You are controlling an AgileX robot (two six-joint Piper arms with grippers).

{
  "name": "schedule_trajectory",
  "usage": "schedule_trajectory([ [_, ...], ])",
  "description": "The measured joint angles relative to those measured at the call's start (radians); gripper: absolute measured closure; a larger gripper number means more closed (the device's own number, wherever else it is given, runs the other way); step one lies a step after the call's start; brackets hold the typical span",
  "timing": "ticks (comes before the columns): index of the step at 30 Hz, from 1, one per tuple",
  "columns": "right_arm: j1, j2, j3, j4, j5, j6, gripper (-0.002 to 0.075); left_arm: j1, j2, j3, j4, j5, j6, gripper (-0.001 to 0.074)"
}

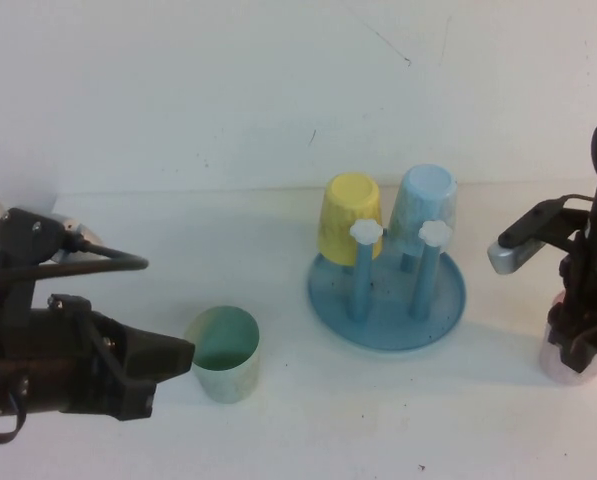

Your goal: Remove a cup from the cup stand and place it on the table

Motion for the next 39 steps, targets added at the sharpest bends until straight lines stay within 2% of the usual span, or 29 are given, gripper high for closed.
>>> schedule_trajectory([
  [4,0.000,-0.058,-0.002,0.048,0.046,0.005,0.0313,0.000,-0.007,0.000,0.006,-0.040,0.000,0.0736],
  [9,0.000,-0.200,0.004,0.137,0.050,-0.022,0.0376,0.000,-0.087,0.021,0.009,-0.146,-0.023,0.0736],
  [14,0.000,-0.423,0.103,0.266,-0.056,-0.086,0.0445,0.000,-0.246,0.122,0.028,-0.293,-0.067,0.0736],
  [19,0.000,-0.690,0.278,0.430,-0.255,-0.212,0.0496,0.000,-0.458,0.266,0.034,-0.445,-0.110,0.0736],
  [22,0.000,-0.854,0.402,0.563,-0.365,-0.320,0.0521,0.000,-0.566,0.336,0.034,-0.518,-0.125,0.0736],
  [26,0.000,-1.026,0.550,0.822,-0.462,-0.526,0.0574,0.000,-0.685,0.398,0.032,-0.574,-0.129,0.0736],
  [33,0.000,-1.256,0.752,1.291,-0.494,-0.969,0.0705,0.000,-0.790,0.439,0.050,-0.579,-0.152,0.0736],
  [37,0.000,-1.368,0.813,1.417,-0.485,-1.147,0.0722,0.000,-0.819,0.439,0.160,-0.530,-0.247,0.0736],
  [39,0.000,-1.405,0.832,1.435,-0.473,-1.173,0.0725,0.000,-0.823,0.439,0.257,-0.519,-0.326,0.0736],
])
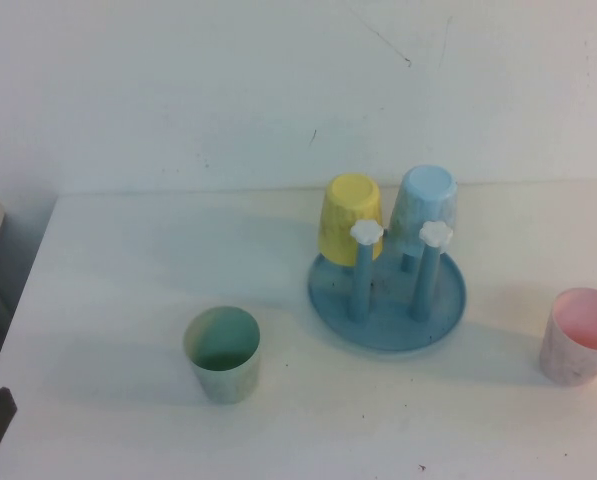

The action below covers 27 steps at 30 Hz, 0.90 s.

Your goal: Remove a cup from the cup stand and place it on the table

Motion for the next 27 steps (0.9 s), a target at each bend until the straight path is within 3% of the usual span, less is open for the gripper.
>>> schedule_trajectory([
  [6,0.000,-0.053,0.038,0.007,0.016,-0.021,0.0727,0.000,0.000,0.000,0.260,0.051,-0.187,0.0736],
  [18,0.000,-0.053,0.040,0.007,-0.014,-0.026,0.0727,0.000,-0.001,0.000,0.210,0.251,-0.211,0.0736],
  [27,0.000,-0.053,0.040,0.007,-0.014,-0.026,0.0727,0.000,-0.001,0.000,0.210,0.265,-0.203,0.0737],
])
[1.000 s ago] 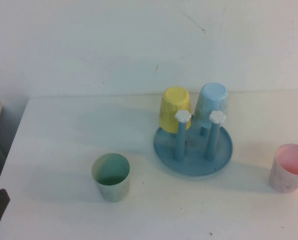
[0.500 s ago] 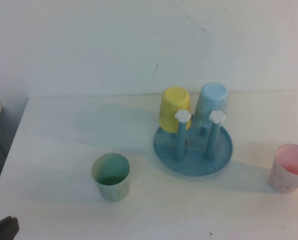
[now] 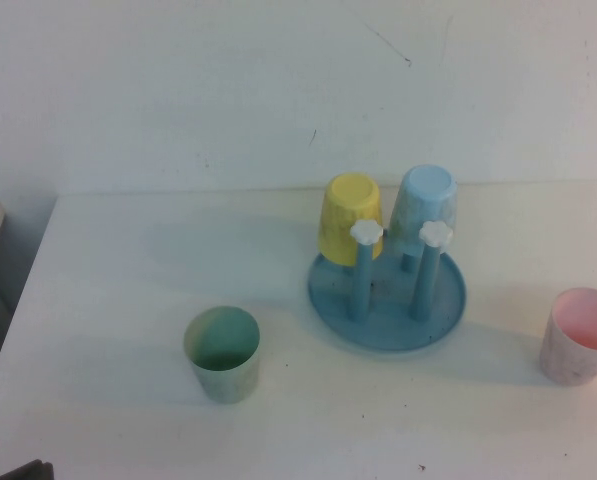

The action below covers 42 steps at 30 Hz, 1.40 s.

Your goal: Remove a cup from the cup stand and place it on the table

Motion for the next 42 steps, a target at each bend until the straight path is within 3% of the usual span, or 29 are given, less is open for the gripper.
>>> schedule_trajectory([
  [7,0.000,0.000,0.011,0.000,-0.031,0.000,0.0727,0.000,0.000,0.000,0.000,0.000,0.000,0.0737],
  [14,0.000,-0.016,0.090,-0.026,-0.328,-0.047,0.0727,0.000,0.000,0.000,0.000,0.001,0.000,0.0737],
  [21,0.000,-0.031,0.208,-0.028,-0.498,-0.051,0.0727,0.000,0.000,0.000,0.000,0.003,0.002,0.0737],
  [23,0.000,-0.065,0.246,-0.119,-0.542,-0.011,0.0727,0.000,0.000,0.000,0.000,0.003,0.002,0.0737],
  [25,0.000,-0.117,0.282,-0.324,-0.573,0.214,0.0727,0.000,0.000,0.000,0.000,0.003,0.002,0.0737],
  [29,0.000,-0.229,0.352,-0.937,-0.548,0.956,0.0727,0.000,0.000,0.000,0.000,0.003,0.002,0.0737],
  [32,-0.002,-0.298,0.398,-1.228,-0.445,1.312,0.0727,0.000,0.000,0.000,0.000,0.003,0.002,0.0737],
  [35,-0.046,-0.356,0.433,-1.332,-0.383,1.448,0.0727,0.000,0.000,0.000,0.000,0.005,0.005,0.0737],
  [42,-0.196,-0.442,0.488,-1.369,-0.346,1.493,0.0727,0.000,0.000,0.000,0.000,0.005,0.005,0.0737],
])
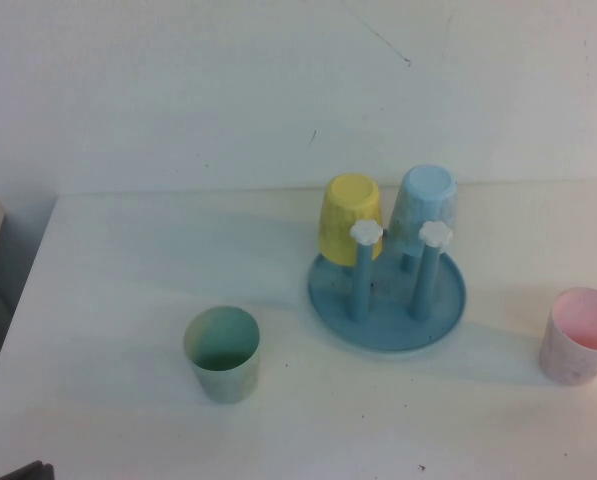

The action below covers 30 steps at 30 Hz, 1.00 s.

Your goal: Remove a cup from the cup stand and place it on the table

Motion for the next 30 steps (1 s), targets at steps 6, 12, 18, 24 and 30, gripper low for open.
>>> schedule_trajectory([
  [6,-0.030,-0.006,0.000,-0.036,0.081,0.063,0.0727,0.000,0.000,0.000,0.000,0.000,0.000,0.0737],
  [12,-0.032,-0.006,0.000,-0.137,0.085,0.172,0.0727,0.000,0.000,0.000,0.000,0.000,0.000,0.0737],
  [18,-0.032,-0.006,0.000,-0.156,0.085,0.250,0.0727,0.000,0.000,0.000,0.000,0.000,0.000,0.0737],
  [24,0.015,-0.006,0.000,-0.168,0.087,0.286,0.0727,0.000,0.000,0.000,0.000,0.000,0.000,0.0737],
  [30,0.022,-0.006,0.000,-0.171,0.088,0.290,0.0727,0.000,0.000,0.000,0.000,0.000,0.000,0.0737],
])
